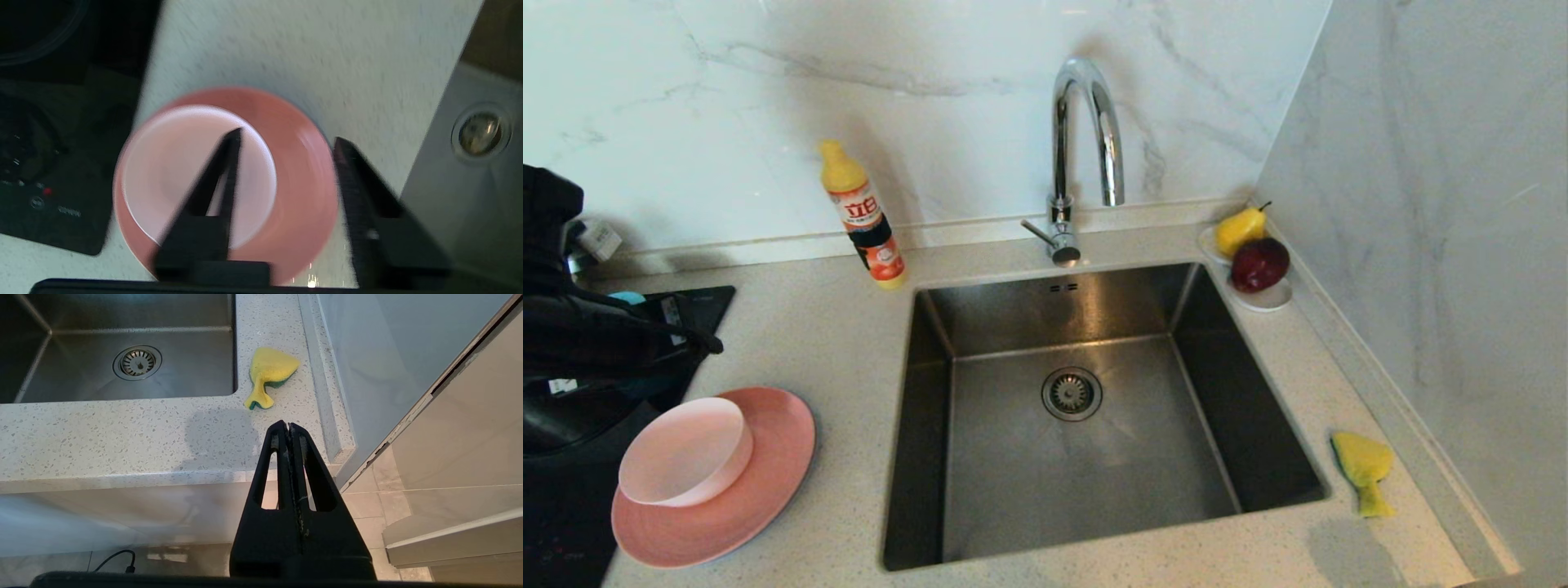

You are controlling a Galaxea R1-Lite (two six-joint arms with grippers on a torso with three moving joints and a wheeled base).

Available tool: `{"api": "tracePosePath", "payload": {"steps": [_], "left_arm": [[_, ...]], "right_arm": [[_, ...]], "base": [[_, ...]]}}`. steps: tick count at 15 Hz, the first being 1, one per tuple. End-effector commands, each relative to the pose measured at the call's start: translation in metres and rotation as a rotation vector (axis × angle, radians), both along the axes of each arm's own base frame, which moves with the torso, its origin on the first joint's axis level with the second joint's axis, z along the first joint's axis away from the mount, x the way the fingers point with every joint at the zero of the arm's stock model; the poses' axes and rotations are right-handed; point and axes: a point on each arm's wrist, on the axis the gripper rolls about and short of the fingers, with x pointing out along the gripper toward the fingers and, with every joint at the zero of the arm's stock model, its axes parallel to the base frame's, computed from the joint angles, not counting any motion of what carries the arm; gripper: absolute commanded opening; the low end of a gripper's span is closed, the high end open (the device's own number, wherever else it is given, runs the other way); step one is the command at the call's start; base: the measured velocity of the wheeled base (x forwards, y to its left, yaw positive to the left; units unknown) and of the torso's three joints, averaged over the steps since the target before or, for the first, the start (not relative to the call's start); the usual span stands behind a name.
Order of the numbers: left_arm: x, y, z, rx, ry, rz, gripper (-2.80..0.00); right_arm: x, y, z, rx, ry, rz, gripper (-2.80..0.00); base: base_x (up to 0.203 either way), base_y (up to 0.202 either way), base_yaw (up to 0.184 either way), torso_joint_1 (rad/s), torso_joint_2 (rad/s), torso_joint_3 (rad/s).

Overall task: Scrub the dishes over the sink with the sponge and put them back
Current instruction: Place the bowl on the bowl

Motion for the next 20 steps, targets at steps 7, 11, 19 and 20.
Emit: {"api": "tracePosePath", "payload": {"steps": [7,11,19,20], "left_arm": [[0.062,0.048,-0.012,-0.006,0.017,0.12,-2.8],[0.094,0.072,-0.011,-0.002,-0.021,0.179,0.0],[0.142,0.111,-0.004,-0.01,-0.144,0.28,0.0],[0.148,0.117,-0.005,-0.008,-0.152,0.287,0.0]], "right_arm": [[0.0,0.0,0.0,0.0,0.001,0.0,-2.8],[0.0,0.0,0.0,0.0,0.002,0.0,-2.8],[0.0,0.0,0.0,0.0,0.001,0.0,-2.8],[0.0,0.0,0.0,0.0,0.001,0.0,-2.8]], "base": [[0.0,0.0,0.0,0.0,0.0,0.0],[0.0,0.0,0.0,0.0,0.0,0.0],[0.0,0.0,0.0,0.0,0.0,0.0],[0.0,0.0,0.0,0.0,0.0,0.0]]}}
